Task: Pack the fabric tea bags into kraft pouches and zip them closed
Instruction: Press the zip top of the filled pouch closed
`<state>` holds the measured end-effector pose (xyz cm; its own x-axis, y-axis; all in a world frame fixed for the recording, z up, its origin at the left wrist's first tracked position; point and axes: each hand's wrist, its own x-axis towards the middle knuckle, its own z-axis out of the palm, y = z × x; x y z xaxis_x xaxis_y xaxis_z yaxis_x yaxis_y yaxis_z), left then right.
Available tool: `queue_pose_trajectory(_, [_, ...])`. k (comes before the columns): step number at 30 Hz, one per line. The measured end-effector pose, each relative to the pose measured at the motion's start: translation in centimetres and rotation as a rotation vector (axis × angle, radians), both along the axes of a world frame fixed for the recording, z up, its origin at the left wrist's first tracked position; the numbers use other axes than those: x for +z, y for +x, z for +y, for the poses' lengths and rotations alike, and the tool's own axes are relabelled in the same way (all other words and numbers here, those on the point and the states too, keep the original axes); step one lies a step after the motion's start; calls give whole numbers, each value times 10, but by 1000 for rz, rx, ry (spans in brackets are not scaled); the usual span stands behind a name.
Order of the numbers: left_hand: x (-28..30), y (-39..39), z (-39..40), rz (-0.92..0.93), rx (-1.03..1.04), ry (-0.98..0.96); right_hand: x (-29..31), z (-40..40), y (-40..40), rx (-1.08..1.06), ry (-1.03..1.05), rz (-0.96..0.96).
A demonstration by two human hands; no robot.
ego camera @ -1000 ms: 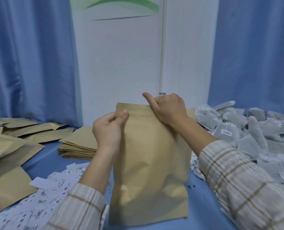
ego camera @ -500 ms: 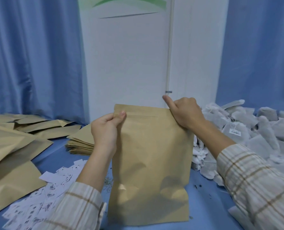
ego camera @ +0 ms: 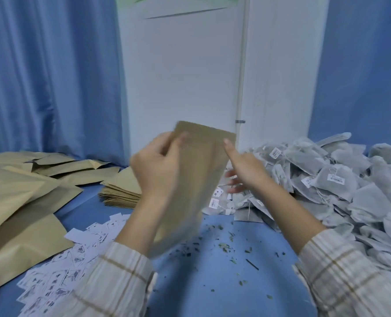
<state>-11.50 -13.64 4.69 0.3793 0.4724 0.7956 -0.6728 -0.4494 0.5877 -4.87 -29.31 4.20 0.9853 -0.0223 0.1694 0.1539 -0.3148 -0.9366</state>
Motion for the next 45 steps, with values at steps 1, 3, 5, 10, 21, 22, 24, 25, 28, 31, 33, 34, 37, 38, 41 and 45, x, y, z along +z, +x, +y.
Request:
queue_pose_trajectory(1, [-3,-2,-11,0,-8,142,1,6,-6,210,227,172])
queue_pose_trajectory(3, [-16,-3,-29,-23,127,532,2,9,-11,491,576,411])
queue_pose_trajectory(5, [-35,6,-41,-144,310,800,-4,2,-11,542,743,525])
queue_pose_trajectory(10, [-78,15,-47,-206,208,987,-45,-10,-4,376,826,547])
queue_pose_trajectory(21, [-147,-7,-33,101,60,42,-100,-26,-4,227,1118,307])
queue_pose_trajectory(22, [-150,-6,-32,236,-66,-208,-103,-30,-5,221,1130,298])
queue_pose_trajectory(24, [-147,0,-27,508,-584,-949,-108,-36,-9,252,1132,297])
queue_pose_trajectory(25, [-145,1,-20,549,-855,-1207,-111,-36,-13,274,1127,303])
queue_pose_trajectory(28, [-132,11,-4,400,-1178,-1360,-117,-32,-20,296,1106,309])
queue_pose_trajectory(31, [-115,14,10,352,-1210,-1276,-106,-13,-23,336,1162,279])
queue_pose_trajectory(33, [-103,15,31,333,-1187,-1198,-92,25,-18,392,1140,230])
queue_pose_trajectory(34, [-96,17,46,339,-1143,-1126,-82,57,-12,418,1106,216])
queue_pose_trajectory(37, [-82,23,93,453,-817,-931,-40,191,-4,621,891,270])
queue_pose_trajectory(38, [-87,27,111,474,-723,-997,-31,233,-4,671,748,319])
queue_pose_trajectory(41, [-119,24,157,515,-579,-1111,-43,299,-2,609,203,346])
queue_pose_trajectory(45, [-147,35,167,658,-777,-1090,-102,293,27,483,-97,158])
